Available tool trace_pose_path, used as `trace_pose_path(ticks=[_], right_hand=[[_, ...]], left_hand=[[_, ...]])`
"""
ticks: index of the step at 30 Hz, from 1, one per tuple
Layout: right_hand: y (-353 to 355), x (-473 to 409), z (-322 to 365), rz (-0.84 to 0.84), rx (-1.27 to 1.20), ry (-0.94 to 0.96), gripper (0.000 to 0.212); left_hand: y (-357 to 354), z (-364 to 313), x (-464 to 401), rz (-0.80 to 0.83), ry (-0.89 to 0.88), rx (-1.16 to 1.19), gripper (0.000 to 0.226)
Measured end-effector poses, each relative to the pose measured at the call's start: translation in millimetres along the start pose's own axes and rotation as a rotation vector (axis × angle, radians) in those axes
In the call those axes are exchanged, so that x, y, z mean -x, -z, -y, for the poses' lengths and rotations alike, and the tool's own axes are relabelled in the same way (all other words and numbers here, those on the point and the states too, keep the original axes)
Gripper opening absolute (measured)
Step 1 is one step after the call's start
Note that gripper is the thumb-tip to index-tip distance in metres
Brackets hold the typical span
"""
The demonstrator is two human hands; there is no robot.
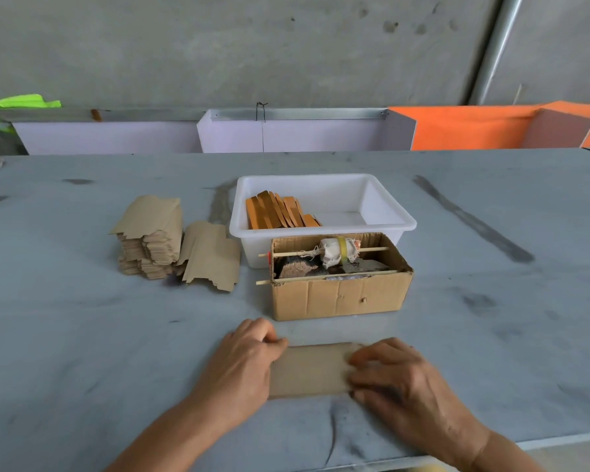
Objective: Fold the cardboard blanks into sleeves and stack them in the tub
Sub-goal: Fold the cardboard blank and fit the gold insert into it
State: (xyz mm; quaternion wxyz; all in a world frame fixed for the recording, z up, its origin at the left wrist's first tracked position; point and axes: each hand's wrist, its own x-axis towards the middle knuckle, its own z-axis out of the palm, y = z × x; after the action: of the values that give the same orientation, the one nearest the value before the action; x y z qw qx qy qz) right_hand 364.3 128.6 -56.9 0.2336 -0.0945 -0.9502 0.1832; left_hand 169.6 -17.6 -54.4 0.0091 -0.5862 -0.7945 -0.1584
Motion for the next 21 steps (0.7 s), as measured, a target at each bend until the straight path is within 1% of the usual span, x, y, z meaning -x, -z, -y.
trace_pose_path(ticks=[2,3,4,5,6,7,8,10,11,13,15,16,17,18,19,21], right_hand=[[-0.7,-1.2,-0.6,-0.022,0.003,0.009,0.005],[0.2,-2.4,-1.9,-0.031,-0.007,0.003,0.006],[1.0,-3.2,-3.6,-0.053,-0.038,-0.022,0.007],[2.8,-3.8,-4.3,-0.084,-0.097,-0.082,0.009],[5.6,-5.2,-4.8,-0.117,-0.179,-0.174,0.013],[9.1,-7.4,-5.2,-0.136,-0.257,-0.267,0.017],[12.8,-10.2,-4.5,-0.131,-0.318,-0.332,0.019],[19.9,-18.2,-0.2,-0.124,-0.372,-0.371,0.019],[23.1,-22.3,3.1,-0.129,-0.382,-0.373,0.02],[26.9,-27.7,9.7,-0.198,-0.408,-0.408,0.016],[28.7,-27.5,12.4,-0.381,-0.385,-0.511,0.012],[29.4,-26.5,13.4,-0.492,-0.36,-0.567,0.01],[30.4,-26.0,15.4,-0.568,-0.346,-0.61,0.008],[30.9,-26.5,17.9,-0.585,-0.366,-0.645,0.009],[31.1,-28.3,22.0,-0.557,-0.451,-0.673,0.013],[30.4,-34.4,29.2,-0.446,-0.693,-0.732,0.024]], left_hand=[[1.4,0.6,-3.7,0.01,0.05,0.167,0.039],[5.0,-0.6,-4.1,0.013,0.081,0.271,0.038],[8.1,-1.2,-3.6,0.014,0.126,0.422,0.048],[12.8,-2.1,-2.3,0.006,0.173,0.616,0.062],[16.1,-1.7,-1.1,-0.006,0.204,0.777,0.071],[17.7,-1.1,-0.7,-0.019,0.233,0.869,0.066],[18.0,-1.8,-1.2,-0.042,0.254,0.922,0.051],[19.0,-8.9,-5.4,-0.139,0.332,0.993,0.014],[18.7,-12.3,-7.8,-0.179,0.39,1.04,0.007],[17.7,-17.0,-12.1,-0.221,0.506,1.134,0.006],[21.3,-21.8,-16.1,-0.276,0.567,1.21,0.003],[22.7,-23.4,-18.3,-0.308,0.587,1.243,0.005],[24.2,-24.3,-20.1,-0.343,0.597,1.268,0.008],[26.2,-25.4,-21.5,-0.37,0.6,1.28,0.01],[27.4,-26.0,-22.3,-0.384,0.594,1.283,0.011],[28.8,-27.8,-22.2,-0.38,0.566,1.272,0.012]])
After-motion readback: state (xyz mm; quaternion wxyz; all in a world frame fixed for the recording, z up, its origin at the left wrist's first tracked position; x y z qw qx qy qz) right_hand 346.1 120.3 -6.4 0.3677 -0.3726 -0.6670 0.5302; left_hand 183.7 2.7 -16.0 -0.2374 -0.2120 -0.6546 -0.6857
